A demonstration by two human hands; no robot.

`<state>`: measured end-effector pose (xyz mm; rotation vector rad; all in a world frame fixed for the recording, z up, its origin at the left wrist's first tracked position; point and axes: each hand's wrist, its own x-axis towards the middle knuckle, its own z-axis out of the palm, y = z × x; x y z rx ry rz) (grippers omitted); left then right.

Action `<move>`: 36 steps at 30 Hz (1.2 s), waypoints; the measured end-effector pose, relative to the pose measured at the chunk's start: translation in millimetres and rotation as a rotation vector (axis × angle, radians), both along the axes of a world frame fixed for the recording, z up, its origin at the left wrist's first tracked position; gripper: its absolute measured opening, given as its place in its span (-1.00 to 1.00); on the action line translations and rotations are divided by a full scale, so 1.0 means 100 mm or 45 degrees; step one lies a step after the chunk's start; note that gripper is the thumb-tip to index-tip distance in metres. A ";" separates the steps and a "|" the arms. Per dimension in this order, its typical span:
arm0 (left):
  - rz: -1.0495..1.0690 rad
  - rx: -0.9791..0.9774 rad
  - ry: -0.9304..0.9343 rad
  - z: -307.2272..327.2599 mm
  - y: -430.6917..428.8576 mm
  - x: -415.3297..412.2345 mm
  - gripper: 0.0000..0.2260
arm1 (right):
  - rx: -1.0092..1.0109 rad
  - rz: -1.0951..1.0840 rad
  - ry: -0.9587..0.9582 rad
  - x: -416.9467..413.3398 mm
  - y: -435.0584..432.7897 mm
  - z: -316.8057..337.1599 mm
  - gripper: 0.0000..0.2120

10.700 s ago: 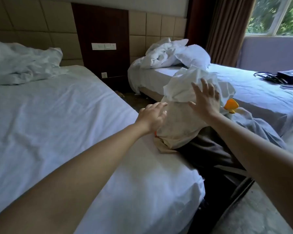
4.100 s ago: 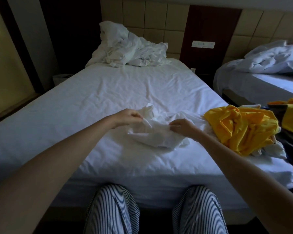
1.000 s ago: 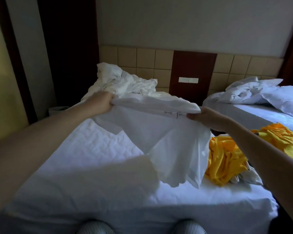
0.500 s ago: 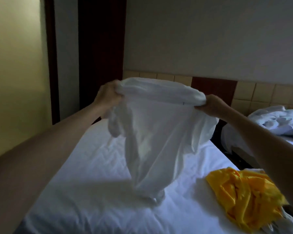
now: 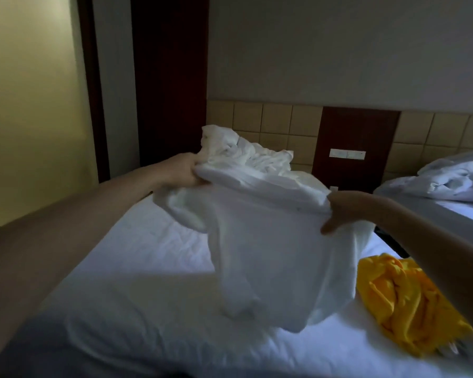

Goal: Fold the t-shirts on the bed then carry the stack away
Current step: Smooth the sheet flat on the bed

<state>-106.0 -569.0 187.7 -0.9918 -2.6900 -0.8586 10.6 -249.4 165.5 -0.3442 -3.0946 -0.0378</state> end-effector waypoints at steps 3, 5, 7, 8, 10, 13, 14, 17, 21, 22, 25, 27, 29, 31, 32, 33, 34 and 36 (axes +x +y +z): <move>0.206 -0.762 0.063 -0.18 -0.11 0.01 -0.59 | -0.260 0.019 0.064 0.01 0.13 -0.12 -0.50; 0.265 -0.886 0.156 -0.32 -0.11 -0.02 -0.63 | -0.480 0.072 0.059 0.06 0.13 -0.21 -0.66; 0.247 -0.705 0.100 -0.45 -0.12 -0.08 -0.71 | -0.785 0.098 0.037 0.11 0.09 -0.29 -0.85; 0.227 -0.531 -0.022 -0.49 -0.13 -0.11 -0.72 | -0.929 0.118 0.051 0.15 0.06 -0.31 -0.93; 0.181 -0.221 -0.196 -0.54 -0.15 -0.14 -0.75 | -1.112 0.146 0.128 0.20 0.04 -0.32 -0.96; 0.165 -0.148 -0.145 -0.56 -0.19 -0.15 -0.75 | -1.110 0.170 0.120 0.21 0.09 -0.30 -0.77; 0.154 -0.230 -0.106 -0.56 -0.21 -0.15 -0.72 | -0.981 0.169 0.076 0.21 0.11 -0.27 -0.70; 0.187 -0.462 -0.007 -0.41 -0.24 -0.10 -0.61 | -0.243 0.103 -0.002 0.11 0.14 -0.18 -0.43; 0.393 -0.507 0.451 -0.10 -0.14 -0.10 -0.70 | 0.135 -0.005 0.460 -0.04 0.08 0.00 -0.56; 0.435 -0.417 0.534 -0.07 -0.12 -0.13 -0.78 | 0.069 -0.015 0.569 -0.06 0.08 0.03 -0.61; 0.277 -0.197 0.365 -0.15 -0.10 -0.20 -0.85 | -0.200 0.042 0.656 -0.08 0.16 0.02 -0.71; 0.104 -0.210 0.059 -0.30 -0.11 -0.18 -0.90 | -0.481 0.136 0.507 -0.05 0.22 -0.08 -0.76; 0.041 -0.268 -0.099 -0.44 -0.15 -0.20 -0.85 | -0.693 0.169 0.341 0.01 0.26 -0.21 -0.87; 0.045 -0.360 -0.155 -0.54 -0.19 -0.21 -0.69 | -0.808 0.183 0.232 0.07 0.25 -0.32 -0.96; 0.055 -0.414 -0.193 -0.56 -0.21 -0.21 -0.59 | -0.822 0.181 0.200 0.10 0.23 -0.36 -0.98; 0.066 -0.464 -0.228 -0.58 -0.23 -0.21 -0.53 | -0.805 0.173 0.166 0.13 0.21 -0.38 -0.93; 0.080 -0.528 -0.235 -0.60 -0.23 -0.20 -0.53 | -0.712 0.148 0.108 0.14 0.18 -0.40 -0.83; 0.111 -0.699 -0.171 -0.63 -0.20 -0.19 -0.60 | -0.431 0.076 -0.052 0.14 0.13 -0.44 -0.59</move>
